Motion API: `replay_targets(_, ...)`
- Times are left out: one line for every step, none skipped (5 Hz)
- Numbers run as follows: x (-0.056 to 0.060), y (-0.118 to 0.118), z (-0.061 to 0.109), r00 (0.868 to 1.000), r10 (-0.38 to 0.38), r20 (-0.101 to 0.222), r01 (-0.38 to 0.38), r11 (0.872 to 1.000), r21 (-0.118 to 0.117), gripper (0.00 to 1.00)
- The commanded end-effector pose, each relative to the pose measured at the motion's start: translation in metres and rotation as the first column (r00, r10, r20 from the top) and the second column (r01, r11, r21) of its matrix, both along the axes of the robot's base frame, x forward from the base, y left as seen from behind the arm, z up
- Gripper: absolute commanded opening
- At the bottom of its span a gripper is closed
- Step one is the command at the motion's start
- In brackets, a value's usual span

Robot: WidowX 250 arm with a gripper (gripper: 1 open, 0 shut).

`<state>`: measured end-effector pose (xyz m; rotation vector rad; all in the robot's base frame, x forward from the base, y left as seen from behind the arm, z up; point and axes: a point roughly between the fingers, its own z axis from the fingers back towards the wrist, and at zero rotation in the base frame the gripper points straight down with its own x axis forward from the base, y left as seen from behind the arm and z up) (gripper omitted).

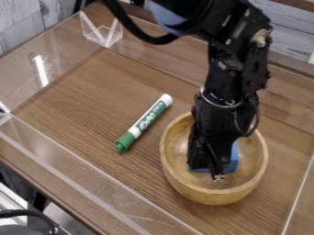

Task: Remove the blue block from inside the brown bowl and put it on the table

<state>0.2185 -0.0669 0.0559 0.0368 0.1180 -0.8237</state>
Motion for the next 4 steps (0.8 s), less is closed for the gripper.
replay_targets(0.0088,0.0009,0.0150,0.998,0.009,0.057,-0.008,1.000,-0.016,0.00)
replay_targets(0.0082,0.0024,0.0151,0.999,0.010,0.053,-0.009,1.000,-0.016,0.00)
replay_targets(0.0076,0.0039,0.0154,0.999,0.012,0.048,-0.012,1.000,-0.015,0.00)
replay_targets(0.0070,0.0056,0.0158,0.999,0.016,0.043,-0.016,1.000,-0.015,0.00)
